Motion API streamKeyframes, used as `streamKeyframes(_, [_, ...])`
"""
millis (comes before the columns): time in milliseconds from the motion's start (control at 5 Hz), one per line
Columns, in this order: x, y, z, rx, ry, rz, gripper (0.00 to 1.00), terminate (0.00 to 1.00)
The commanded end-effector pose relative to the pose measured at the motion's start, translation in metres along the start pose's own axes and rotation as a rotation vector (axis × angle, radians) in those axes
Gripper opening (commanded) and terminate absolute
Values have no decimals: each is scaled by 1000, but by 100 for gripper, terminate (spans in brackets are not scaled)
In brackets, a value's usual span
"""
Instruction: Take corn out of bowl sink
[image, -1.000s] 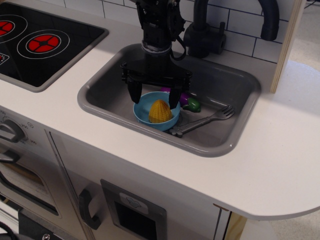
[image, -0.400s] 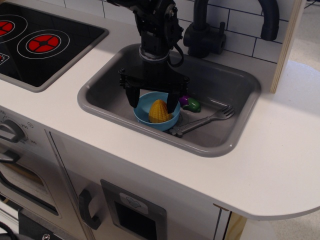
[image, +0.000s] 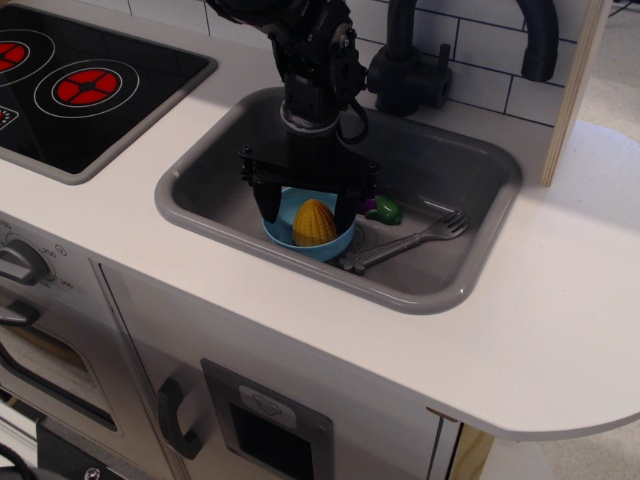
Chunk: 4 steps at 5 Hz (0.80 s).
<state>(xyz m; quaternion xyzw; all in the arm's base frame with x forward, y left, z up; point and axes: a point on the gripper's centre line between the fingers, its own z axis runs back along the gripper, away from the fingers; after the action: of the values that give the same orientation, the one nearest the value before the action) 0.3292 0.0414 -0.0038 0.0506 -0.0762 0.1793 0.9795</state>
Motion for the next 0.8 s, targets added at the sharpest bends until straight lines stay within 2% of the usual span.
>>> streamKeyframes(0, [10, -2, 12, -12, -37, 32, 100, 0])
streamKeyframes(200, [15, -2, 17, -23, -70, 67, 0, 0])
streamKeyframes(400, [18, -2, 27, -34, -87, 72, 0, 0])
streamKeyframes(600, [25, 0, 51, -79, -106, 112, 0, 0])
